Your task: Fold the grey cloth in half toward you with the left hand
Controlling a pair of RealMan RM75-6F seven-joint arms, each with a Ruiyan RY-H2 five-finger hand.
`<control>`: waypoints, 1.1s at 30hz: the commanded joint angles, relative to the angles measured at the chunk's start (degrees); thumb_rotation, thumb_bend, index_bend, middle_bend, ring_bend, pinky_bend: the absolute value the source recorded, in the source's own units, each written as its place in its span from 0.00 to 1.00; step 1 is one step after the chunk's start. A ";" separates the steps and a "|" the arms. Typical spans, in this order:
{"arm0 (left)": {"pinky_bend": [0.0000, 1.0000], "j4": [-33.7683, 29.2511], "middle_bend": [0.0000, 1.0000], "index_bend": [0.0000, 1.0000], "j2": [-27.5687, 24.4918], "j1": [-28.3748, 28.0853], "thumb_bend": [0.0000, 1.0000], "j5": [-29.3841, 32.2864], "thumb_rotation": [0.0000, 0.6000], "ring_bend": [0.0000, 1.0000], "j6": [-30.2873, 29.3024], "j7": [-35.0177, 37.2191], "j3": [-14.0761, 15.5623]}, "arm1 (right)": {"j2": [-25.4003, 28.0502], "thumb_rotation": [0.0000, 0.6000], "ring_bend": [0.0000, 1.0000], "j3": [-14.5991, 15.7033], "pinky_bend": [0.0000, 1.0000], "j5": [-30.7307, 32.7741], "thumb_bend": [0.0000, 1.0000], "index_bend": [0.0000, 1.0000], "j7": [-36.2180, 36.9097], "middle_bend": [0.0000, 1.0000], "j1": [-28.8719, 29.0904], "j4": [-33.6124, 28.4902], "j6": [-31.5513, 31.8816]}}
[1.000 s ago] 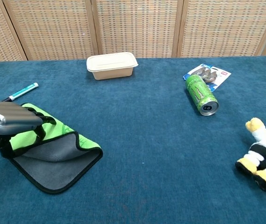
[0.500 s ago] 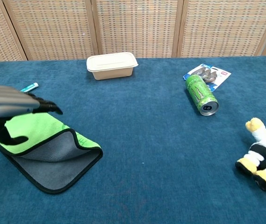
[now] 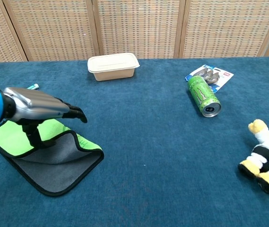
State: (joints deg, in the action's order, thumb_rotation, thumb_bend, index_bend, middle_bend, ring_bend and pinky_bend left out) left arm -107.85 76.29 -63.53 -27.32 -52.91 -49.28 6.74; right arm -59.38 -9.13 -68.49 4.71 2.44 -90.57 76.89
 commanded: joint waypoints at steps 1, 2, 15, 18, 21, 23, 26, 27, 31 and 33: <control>0.00 1.24 0.00 0.17 2.06 -1.70 0.47 2.92 1.00 0.00 -0.87 -1.58 -0.12 | -0.06 1.00 0.00 0.02 0.00 0.03 0.00 0.00 0.00 0.00 0.05 0.12 -0.12; 0.00 1.52 0.00 0.19 2.29 -1.71 0.47 3.01 1.00 0.00 -1.17 -1.52 -0.10 | -0.09 1.00 0.00 0.03 0.00 -0.02 0.00 0.00 -0.04 0.00 0.09 0.12 -0.12; 0.00 3.49 0.00 0.32 3.44 -0.62 0.47 0.80 1.00 0.00 -2.06 0.86 -0.23 | -0.33 1.00 0.00 0.09 0.00 0.06 0.00 0.00 -0.59 0.00 0.32 0.04 -0.40; 0.00 4.09 0.00 0.34 3.80 0.23 0.47 -1.24 1.00 0.00 -2.63 2.07 -0.39 | -0.34 1.00 0.00 0.12 0.00 0.13 0.00 0.00 -0.61 0.00 0.37 0.06 -0.57; 0.00 4.63 0.00 0.40 4.13 0.80 0.47 -2.59 1.00 0.00 -2.68 2.75 -0.38 | -0.35 1.00 0.00 0.13 0.00 0.13 0.00 0.00 -0.62 0.00 0.40 0.02 -0.62; 0.00 4.68 0.00 0.45 4.27 1.26 0.47 -3.39 1.00 0.00 -2.90 3.42 -0.54 | -0.33 1.00 0.00 0.12 0.00 0.17 0.00 0.00 -0.56 0.00 0.43 0.01 -0.70; 0.00 4.66 0.00 0.51 4.20 1.67 0.47 -4.06 1.00 0.00 -3.07 3.56 -0.33 | -0.30 1.00 0.00 0.13 0.00 0.17 0.00 0.00 -0.42 0.00 0.41 0.01 -0.73; 0.00 4.71 0.00 0.53 4.21 1.74 0.47 -4.13 1.00 0.00 -3.11 3.49 -0.27 | -0.29 1.00 0.00 0.12 0.00 0.14 0.00 0.00 -0.34 0.00 0.42 0.00 -0.74; 0.00 4.34 0.00 0.54 4.12 2.17 0.47 -4.42 1.00 0.00 -3.31 3.51 -0.13 | -0.22 1.00 0.00 0.17 0.00 0.01 0.00 0.00 -0.17 0.00 0.46 -0.03 -0.85; 0.00 3.76 0.00 0.54 3.80 2.45 0.47 -5.10 1.00 0.00 -3.36 3.65 0.04 | -0.20 1.00 0.00 0.20 0.00 -0.04 0.00 0.00 -0.14 0.00 0.45 -0.06 -0.85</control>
State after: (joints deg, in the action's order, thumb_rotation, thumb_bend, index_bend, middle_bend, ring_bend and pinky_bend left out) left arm -103.84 80.25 -61.24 -32.16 -56.23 -45.73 6.70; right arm -59.57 -8.93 -68.53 4.57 2.89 -90.62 76.04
